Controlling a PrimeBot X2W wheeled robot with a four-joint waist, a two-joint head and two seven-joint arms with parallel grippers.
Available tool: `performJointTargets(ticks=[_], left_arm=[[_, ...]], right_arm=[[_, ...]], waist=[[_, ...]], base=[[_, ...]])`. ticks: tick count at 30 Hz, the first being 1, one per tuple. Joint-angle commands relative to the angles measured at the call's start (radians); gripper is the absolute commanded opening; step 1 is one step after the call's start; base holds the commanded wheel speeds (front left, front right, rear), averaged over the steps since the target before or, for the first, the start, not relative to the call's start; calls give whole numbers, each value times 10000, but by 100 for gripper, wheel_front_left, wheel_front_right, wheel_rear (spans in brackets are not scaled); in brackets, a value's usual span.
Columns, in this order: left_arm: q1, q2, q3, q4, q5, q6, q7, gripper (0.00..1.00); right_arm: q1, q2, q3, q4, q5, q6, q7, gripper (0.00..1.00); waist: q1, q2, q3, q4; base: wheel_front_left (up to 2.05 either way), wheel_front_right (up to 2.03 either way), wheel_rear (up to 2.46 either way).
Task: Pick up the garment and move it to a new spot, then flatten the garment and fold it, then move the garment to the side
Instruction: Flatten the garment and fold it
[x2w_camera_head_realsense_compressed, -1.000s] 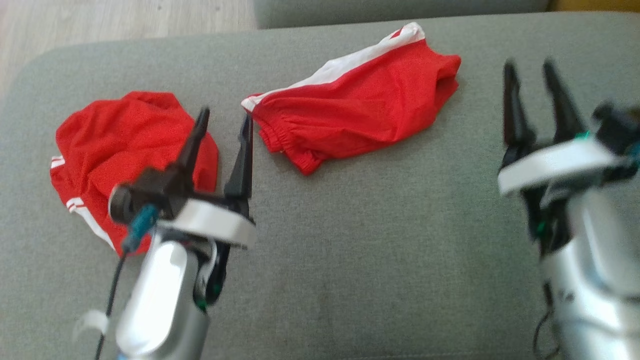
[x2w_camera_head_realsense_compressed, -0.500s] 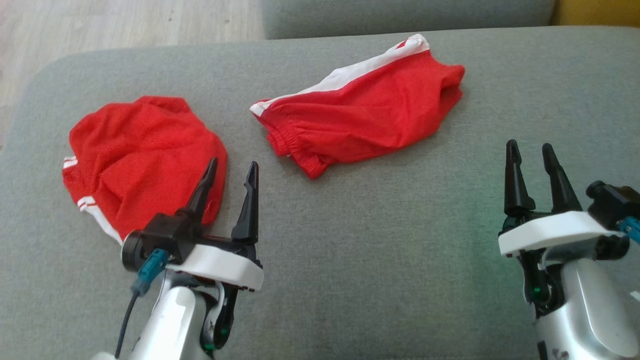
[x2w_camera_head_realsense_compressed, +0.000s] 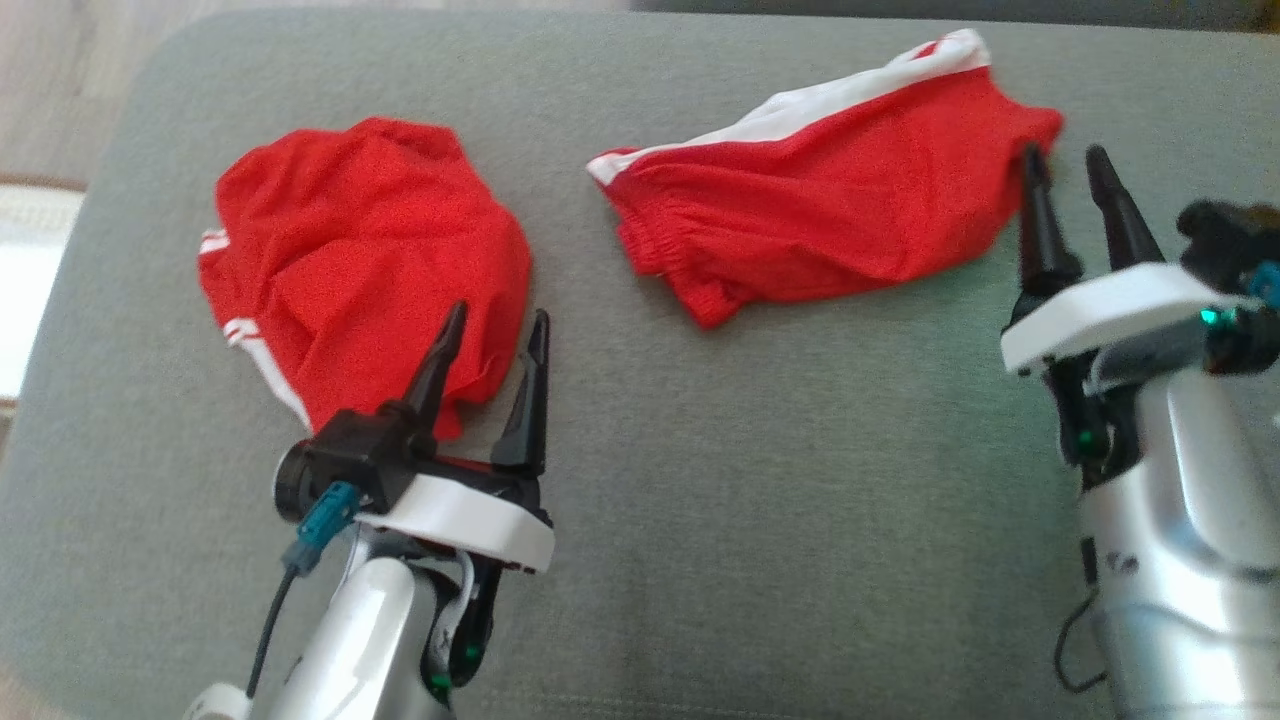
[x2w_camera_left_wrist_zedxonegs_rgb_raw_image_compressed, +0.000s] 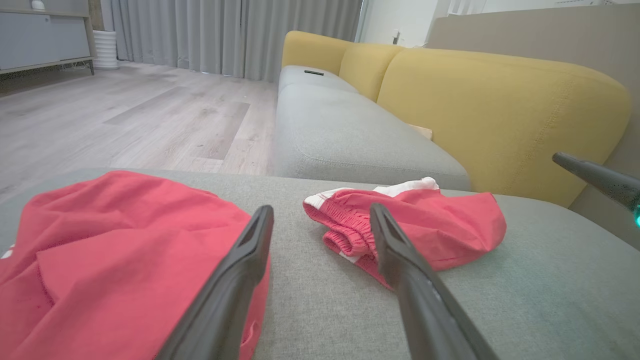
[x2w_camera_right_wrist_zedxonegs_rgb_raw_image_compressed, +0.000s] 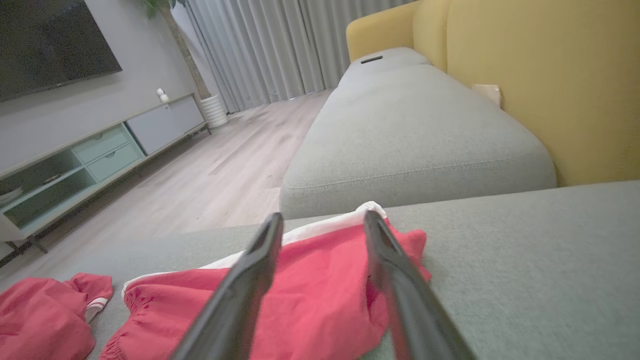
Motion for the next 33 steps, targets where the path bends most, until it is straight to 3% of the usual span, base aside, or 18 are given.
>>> performJointTargets(ticks=[1, 12, 19, 27, 33], left_arm=[[-404, 113, 229, -321, -53, 76, -51, 100], [-664, 112, -459, -499, -611, 307, -51, 100], [-639, 112, -619, -511, -712, 420, -51, 100], [-651, 112, -415, -441, -618, 441, -51, 100], [-671, 112, -236, -406, -466, 358, -51, 100]], right_arm=[[-469, -49, 163, -199, -139, 67, 37, 0], [-2622, -1395, -518, 3026, -1794, 67, 179, 0], [-3328, -1856, -1000, 5051, -2774, 67, 425, 0], [-3378, -1358, -1372, 6316, -3319, 67, 276, 0], [-3607, -839, -1254, 6600, -3184, 67, -511, 0]], waist=[[1, -1, 236, 307], [1, -1, 954, 1552], [1, -1, 1085, 1792], [1, -1, 801, 1323], [1, -1, 412, 616]], base=[[0, 0, 0], [0, 0, 0], [0, 0, 0], [0, 0, 0], [0, 0, 0]])
